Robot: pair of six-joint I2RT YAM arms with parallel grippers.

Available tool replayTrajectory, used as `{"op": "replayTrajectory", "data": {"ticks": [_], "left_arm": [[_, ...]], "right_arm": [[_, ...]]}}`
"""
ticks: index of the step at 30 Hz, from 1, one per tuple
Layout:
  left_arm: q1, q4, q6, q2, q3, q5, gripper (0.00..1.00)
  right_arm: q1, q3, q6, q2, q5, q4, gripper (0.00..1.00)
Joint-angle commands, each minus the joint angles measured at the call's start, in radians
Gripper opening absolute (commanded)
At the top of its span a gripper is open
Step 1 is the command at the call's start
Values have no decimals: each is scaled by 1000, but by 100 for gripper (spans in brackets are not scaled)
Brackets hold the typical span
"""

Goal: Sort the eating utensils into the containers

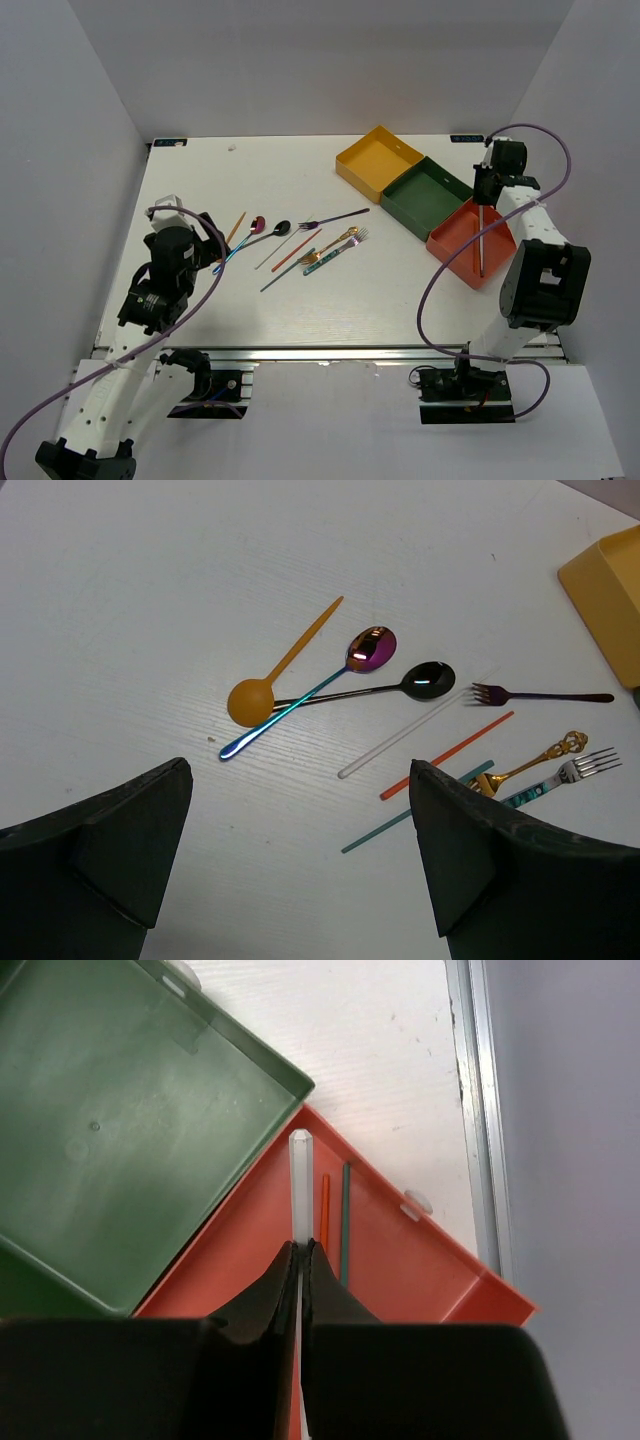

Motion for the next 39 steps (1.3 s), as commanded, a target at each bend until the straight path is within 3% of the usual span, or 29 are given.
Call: {"op": "replayTrajectory", "data": {"ticks": [1,8,11,12,15,17,18,23,27,29,30,31,32,35,37,39], "left_arm": [[-10,19,5,2,-3,15,98],[-10,22,7,1,-3,15,98],[-10,22,7,2,-3,15,98],[-10,22,7,1,-3,13,98],[-10,20,7,5,-3,10,98],[-10,19,7,8,-3,9,98],[-10,19,7,10,-2,7,98],[-10,22,13,22,0,24,98],[-10,53,41,60,1,128,98],[-10,28,29,134,32,155,98],[-10,36,6,186,55,197,98],[-10,36,2,211,60,197,98],[-10,68,-1,237,66,281,98],[-16,77,-8,330,101,355,96],[-25,51,8,431,164,339,94],[-33,42,30,513,224,336,93]], "right_arm": [[0,84,-36,30,0,-2,0],[-2,18,-25,27,23,48,2],[-2,6,-17,24,39,45,12],[-2,3,-3,22,49,44,22],[-3,0,15,13,37,24,28],[-3,-2,27,6,29,10,43],[-3,-3,49,-1,28,6,89],[3,23,115,-92,-13,-54,89],[62,37,271,-301,-82,-83,89],[63,-47,366,-429,-230,-10,89],[63,-112,441,-520,-411,147,89],[61,-181,442,-521,-487,148,89],[61,-326,555,-594,-620,317,89],[64,-442,706,-605,-832,461,89],[98,-422,681,-576,-804,331,89],[180,-443,597,-583,-661,242,89]]}}
